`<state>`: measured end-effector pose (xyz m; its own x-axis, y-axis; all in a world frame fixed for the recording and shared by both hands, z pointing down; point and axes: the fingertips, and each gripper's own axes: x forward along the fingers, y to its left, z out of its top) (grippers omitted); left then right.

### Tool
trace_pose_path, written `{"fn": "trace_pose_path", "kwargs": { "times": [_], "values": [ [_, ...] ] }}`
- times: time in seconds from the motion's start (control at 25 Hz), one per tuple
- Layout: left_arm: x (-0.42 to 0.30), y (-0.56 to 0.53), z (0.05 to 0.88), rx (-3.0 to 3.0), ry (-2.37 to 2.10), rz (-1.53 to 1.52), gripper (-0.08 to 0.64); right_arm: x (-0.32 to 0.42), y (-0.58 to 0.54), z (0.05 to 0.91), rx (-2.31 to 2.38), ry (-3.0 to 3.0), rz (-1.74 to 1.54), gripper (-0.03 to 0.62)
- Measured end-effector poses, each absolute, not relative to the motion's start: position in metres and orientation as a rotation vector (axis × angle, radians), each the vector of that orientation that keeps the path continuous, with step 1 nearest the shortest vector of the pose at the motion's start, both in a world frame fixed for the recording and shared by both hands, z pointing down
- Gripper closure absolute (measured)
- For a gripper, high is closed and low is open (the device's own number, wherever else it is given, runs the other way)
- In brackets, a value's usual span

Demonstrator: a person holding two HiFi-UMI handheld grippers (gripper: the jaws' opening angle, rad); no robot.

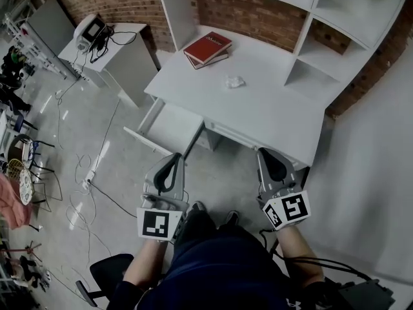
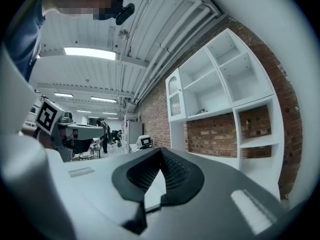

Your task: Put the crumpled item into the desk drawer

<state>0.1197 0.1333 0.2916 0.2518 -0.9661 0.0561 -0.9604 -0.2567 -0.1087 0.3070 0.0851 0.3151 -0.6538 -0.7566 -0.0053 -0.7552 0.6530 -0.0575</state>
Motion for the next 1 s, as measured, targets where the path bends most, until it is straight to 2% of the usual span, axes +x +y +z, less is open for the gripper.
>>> {"fn": "trace_pose_path", "kwargs": {
  "times": [1.0],
  "values": [
    [-0.001,-0.047,0.313,-2.674,1.723,-0.066,0.557,0.222,-0.055,0.325,-1.689,2.737,-0.094,0.589]
  ]
}}
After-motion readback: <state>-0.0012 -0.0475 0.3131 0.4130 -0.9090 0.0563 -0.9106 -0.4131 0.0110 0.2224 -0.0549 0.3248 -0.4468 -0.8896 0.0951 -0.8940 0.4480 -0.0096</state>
